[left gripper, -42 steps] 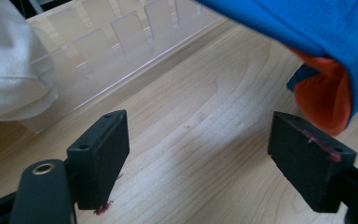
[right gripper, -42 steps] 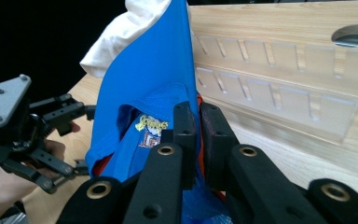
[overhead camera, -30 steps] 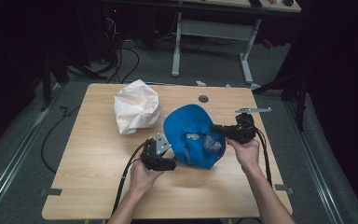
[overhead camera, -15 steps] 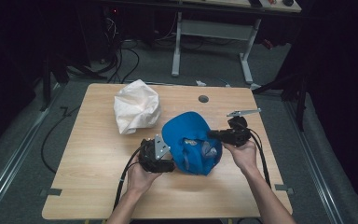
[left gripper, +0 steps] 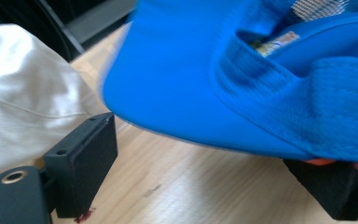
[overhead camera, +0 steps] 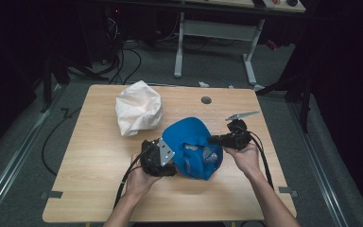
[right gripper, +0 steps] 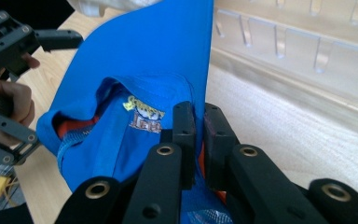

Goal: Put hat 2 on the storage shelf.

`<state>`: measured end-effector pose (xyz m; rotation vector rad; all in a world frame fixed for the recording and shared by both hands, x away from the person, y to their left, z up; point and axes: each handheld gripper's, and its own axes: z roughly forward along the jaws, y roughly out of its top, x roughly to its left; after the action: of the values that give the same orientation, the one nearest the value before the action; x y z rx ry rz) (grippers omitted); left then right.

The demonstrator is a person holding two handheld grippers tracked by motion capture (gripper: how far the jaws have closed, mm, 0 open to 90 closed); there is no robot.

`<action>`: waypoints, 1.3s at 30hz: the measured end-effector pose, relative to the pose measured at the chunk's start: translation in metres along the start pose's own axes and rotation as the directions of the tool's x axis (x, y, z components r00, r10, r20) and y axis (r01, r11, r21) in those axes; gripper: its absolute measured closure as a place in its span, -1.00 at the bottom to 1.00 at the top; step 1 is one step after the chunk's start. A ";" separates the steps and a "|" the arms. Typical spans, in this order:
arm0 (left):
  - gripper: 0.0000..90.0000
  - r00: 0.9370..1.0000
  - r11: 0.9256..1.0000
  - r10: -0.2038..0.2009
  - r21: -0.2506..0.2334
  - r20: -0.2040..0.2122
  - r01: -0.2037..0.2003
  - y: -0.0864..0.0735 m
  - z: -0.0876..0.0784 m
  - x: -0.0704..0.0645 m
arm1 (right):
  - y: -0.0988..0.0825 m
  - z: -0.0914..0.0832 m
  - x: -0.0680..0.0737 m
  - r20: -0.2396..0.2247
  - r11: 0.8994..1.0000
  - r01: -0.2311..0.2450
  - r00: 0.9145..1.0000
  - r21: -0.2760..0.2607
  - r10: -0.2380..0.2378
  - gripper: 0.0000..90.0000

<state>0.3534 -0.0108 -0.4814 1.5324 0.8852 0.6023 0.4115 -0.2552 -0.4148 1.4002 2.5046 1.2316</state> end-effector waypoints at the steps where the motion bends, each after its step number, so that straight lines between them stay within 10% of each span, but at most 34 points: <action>1: -0.72 1.000 1.000 0.004 -0.002 0.002 -0.004 -0.001 0.000 0.000 | 0.000 0.001 0.000 -0.001 1.000 0.004 1.000 0.003 -0.004 0.90; 17: -0.37 0.997 0.998 0.069 0.009 0.043 -0.070 -0.004 -0.004 0.000 | 0.001 0.003 -0.003 -0.076 0.999 0.006 0.997 0.036 -0.003 0.90; 27: 0.38 0.984 0.995 0.088 0.023 0.156 -0.093 -0.004 -0.009 -0.006 | 0.002 0.008 -0.009 -0.122 0.998 -0.027 0.992 0.060 0.034 0.90; 39: 0.71 0.968 0.989 0.137 0.026 0.211 -0.145 0.003 -0.014 -0.011 | 0.003 0.008 -0.016 -0.147 0.997 -0.059 0.987 0.050 0.066 0.87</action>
<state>0.3363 -0.0114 -0.4750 1.6717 0.6359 0.5162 0.4267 -0.2611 -0.4240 1.4596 2.6200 1.3458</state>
